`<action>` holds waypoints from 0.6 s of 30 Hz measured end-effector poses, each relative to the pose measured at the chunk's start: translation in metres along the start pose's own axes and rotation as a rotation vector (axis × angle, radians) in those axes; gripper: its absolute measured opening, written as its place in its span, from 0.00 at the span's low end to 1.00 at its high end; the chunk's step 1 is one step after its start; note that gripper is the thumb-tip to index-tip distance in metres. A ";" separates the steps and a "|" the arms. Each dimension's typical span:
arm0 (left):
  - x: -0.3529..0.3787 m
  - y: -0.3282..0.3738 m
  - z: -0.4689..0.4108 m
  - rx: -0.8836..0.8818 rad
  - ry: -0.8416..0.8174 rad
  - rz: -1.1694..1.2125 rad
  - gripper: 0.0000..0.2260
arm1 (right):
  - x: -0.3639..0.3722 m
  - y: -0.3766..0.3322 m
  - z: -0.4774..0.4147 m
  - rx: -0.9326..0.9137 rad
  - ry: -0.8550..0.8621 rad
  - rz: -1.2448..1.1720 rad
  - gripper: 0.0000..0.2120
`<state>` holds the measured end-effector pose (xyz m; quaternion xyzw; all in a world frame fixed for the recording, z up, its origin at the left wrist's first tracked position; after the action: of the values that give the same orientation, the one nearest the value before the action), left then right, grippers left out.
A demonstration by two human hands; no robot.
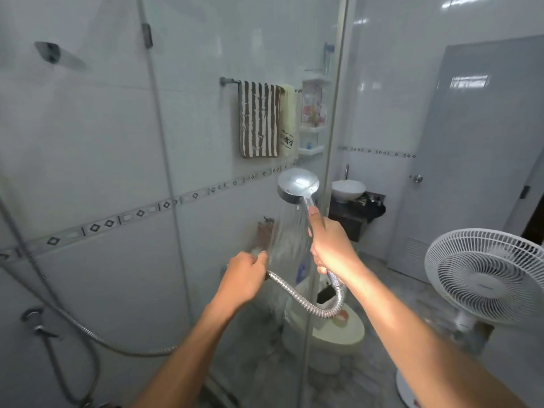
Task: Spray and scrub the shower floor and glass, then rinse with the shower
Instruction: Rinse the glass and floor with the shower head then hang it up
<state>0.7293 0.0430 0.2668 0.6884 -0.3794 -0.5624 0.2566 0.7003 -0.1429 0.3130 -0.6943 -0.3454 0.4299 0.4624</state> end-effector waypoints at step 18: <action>-0.048 -0.020 -0.030 -0.071 0.127 -0.034 0.23 | 0.046 -0.027 -0.027 -0.067 0.029 -0.093 0.26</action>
<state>0.7591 0.0910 0.2862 0.7196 -0.3304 -0.5348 0.2950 0.7406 -0.1032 0.3310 -0.6988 -0.3845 0.3860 0.4635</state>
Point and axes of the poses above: each hand's wrist, its own z-axis away from the middle knuckle, its own x-axis out of the palm, y = z × x, the point moved 6 cm from there along -z, towards the middle knuckle, and after that the axes turned 4 degrees about y, right-handed, at the moved point
